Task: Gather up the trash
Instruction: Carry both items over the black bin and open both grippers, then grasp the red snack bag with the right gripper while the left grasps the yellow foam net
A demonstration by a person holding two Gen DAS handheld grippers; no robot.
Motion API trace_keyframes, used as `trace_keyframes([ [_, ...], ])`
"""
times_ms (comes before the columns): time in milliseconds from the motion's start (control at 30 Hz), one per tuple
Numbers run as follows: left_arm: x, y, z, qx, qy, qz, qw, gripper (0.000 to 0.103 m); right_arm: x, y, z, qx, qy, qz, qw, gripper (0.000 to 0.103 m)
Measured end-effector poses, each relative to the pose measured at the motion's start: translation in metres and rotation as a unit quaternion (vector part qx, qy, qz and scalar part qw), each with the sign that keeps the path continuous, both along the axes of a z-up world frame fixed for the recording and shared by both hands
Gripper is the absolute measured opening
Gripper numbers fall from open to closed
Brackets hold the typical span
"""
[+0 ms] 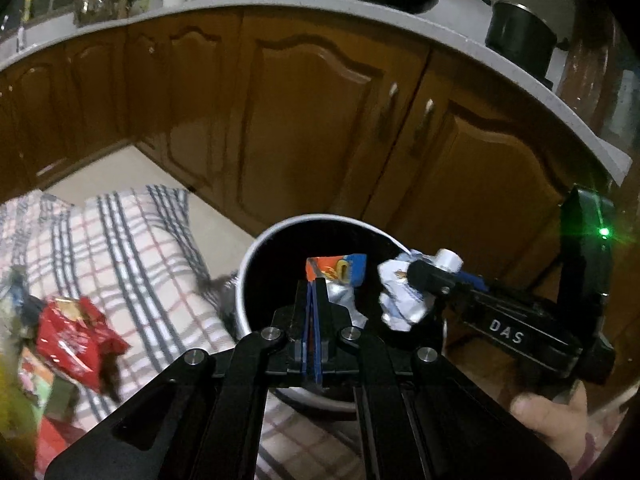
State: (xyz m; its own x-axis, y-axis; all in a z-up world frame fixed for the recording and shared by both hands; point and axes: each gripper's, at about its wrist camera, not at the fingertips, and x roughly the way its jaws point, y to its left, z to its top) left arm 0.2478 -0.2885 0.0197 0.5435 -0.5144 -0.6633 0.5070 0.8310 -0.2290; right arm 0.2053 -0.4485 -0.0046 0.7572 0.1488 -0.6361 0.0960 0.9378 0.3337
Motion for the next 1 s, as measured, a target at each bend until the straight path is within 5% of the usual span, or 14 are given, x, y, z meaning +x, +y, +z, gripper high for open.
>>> trace_keyframes([
  [33,0.000,-0.001,-0.001,0.001,0.001,-0.003,1.0000,0.007,0.000,-0.002,-0.002,0.004,0.003,-0.001,1.000,0.045],
  [100,-0.002,-0.005,-0.003,0.009,-0.002,-0.002,1.0000,0.030,0.000,-0.006,-0.005,0.016,0.005,-0.003,1.000,0.064],
  [167,-0.004,-0.004,-0.003,0.009,-0.005,0.003,0.9999,0.044,-0.002,-0.010,-0.005,0.023,0.002,-0.008,1.000,0.070],
  [367,-0.014,0.012,-0.003,-0.002,-0.001,0.011,0.9999,0.044,-0.017,-0.013,0.003,0.039,-0.022,-0.014,0.999,0.071],
  [600,-0.045,0.056,-0.001,-0.010,-0.015,0.038,0.9991,0.049,-0.043,0.008,0.014,0.043,-0.056,-0.017,0.997,0.085],
  [1000,-0.088,0.143,0.007,-0.019,-0.036,0.101,0.9941,0.049,-0.061,0.071,0.010,0.066,-0.054,0.037,0.996,0.085],
])
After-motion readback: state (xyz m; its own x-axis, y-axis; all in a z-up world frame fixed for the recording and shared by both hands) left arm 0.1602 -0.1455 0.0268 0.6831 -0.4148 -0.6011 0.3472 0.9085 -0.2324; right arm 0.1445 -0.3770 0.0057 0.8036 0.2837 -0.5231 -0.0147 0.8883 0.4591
